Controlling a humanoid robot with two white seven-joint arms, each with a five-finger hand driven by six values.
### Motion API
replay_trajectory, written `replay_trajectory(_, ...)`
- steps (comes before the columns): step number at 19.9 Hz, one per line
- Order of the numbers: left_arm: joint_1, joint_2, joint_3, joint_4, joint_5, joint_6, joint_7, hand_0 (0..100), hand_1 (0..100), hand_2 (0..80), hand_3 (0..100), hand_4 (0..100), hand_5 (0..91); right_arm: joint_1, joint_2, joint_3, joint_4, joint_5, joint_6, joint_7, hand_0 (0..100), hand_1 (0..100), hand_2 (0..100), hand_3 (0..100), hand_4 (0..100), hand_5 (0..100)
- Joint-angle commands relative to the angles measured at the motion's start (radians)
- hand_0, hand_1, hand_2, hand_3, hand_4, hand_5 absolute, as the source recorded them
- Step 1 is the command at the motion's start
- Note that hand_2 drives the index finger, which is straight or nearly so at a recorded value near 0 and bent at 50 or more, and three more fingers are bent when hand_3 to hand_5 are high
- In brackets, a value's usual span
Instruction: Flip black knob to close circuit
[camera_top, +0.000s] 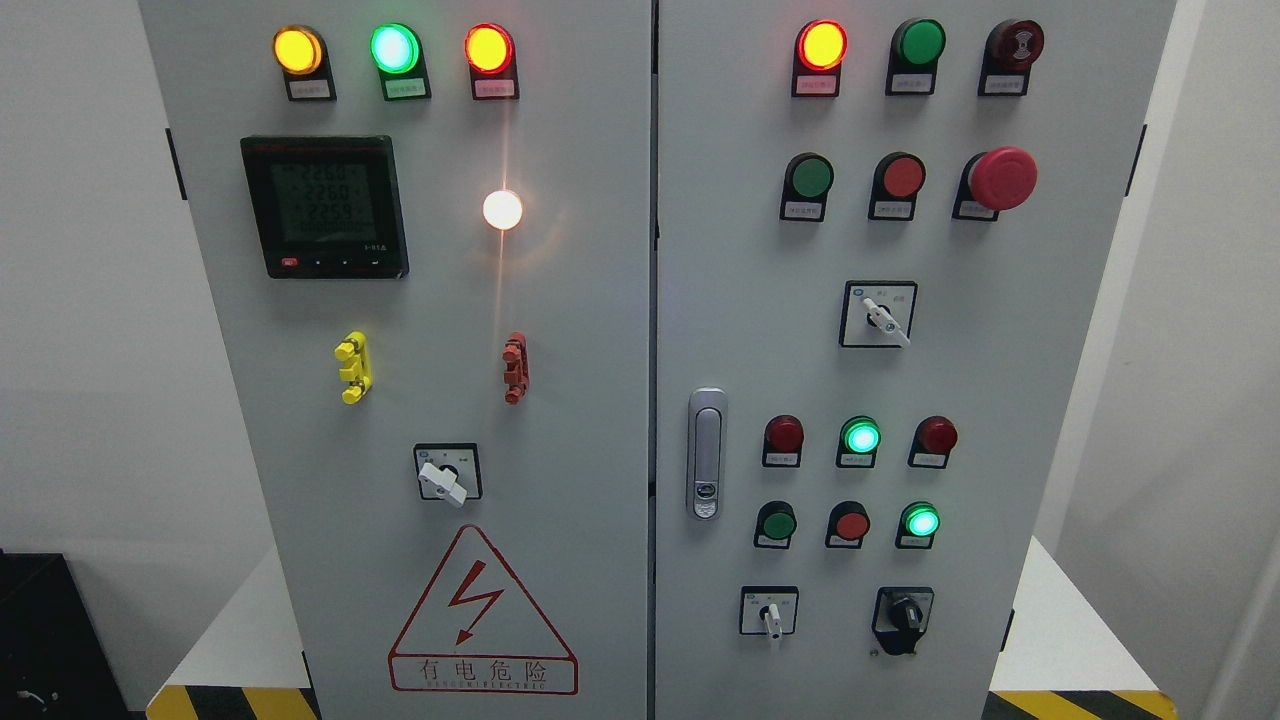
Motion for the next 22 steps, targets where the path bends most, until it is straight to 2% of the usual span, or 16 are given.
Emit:
replay_trajectory(1, 0.000, 0.000, 0.000, 0.000, 0.000, 0.000, 0.001, 12, 56, 0.0, 0, 0, 0.0, 0.015, -0.012, 0.100, -0.198, 0.169, -0.002, -0.048, 0, 23, 40, 53, 40, 15)
replay_trajectory(4, 0.000, 0.000, 0.000, 0.000, 0.000, 0.000, 0.001, 12, 56, 0.0, 0, 0, 0.0, 0.027, 0.000, 0.053, -0.304, 0.339, -0.001, -0.064, 0, 23, 49, 62, 49, 30)
replay_trajectory(8, 0.000, 0.000, 0.000, 0.000, 0.000, 0.000, 0.001, 12, 56, 0.0, 0, 0, 0.0, 0.033, 0.057, -0.085, -0.431, 0.645, -0.004, -0.062, 0, 22, 55, 69, 56, 41)
replay_trajectory(10, 0.000, 0.000, 0.000, 0.000, 0.000, 0.000, 0.001, 12, 56, 0.0, 0, 0, 0.0, 0.048, 0.079, -0.141, -0.508, 0.773, -0.013, -0.058, 0, 22, 61, 73, 61, 48)
replay_trajectory(11, 0.000, 0.000, 0.000, 0.000, 0.000, 0.000, 0.001, 12, 56, 0.0, 0, 0, 0.0, 0.050, 0.079, -0.156, -0.542, 0.827, -0.022, -0.061, 0, 22, 62, 75, 62, 49)
replay_trajectory(17, 0.000, 0.000, 0.000, 0.000, 0.000, 0.000, 0.001, 12, 56, 0.0, 0, 0, 0.0, 0.053, 0.080, -0.168, -0.727, 0.996, -0.051, -0.071, 0, 18, 74, 86, 70, 66)
replay_trajectory(22, 0.000, 0.000, 0.000, 0.000, 0.000, 0.000, 0.001, 12, 56, 0.0, 0, 0, 0.0, 0.079, 0.079, -0.167, -0.931, 1.106, -0.077, -0.096, 0, 7, 80, 93, 77, 76)
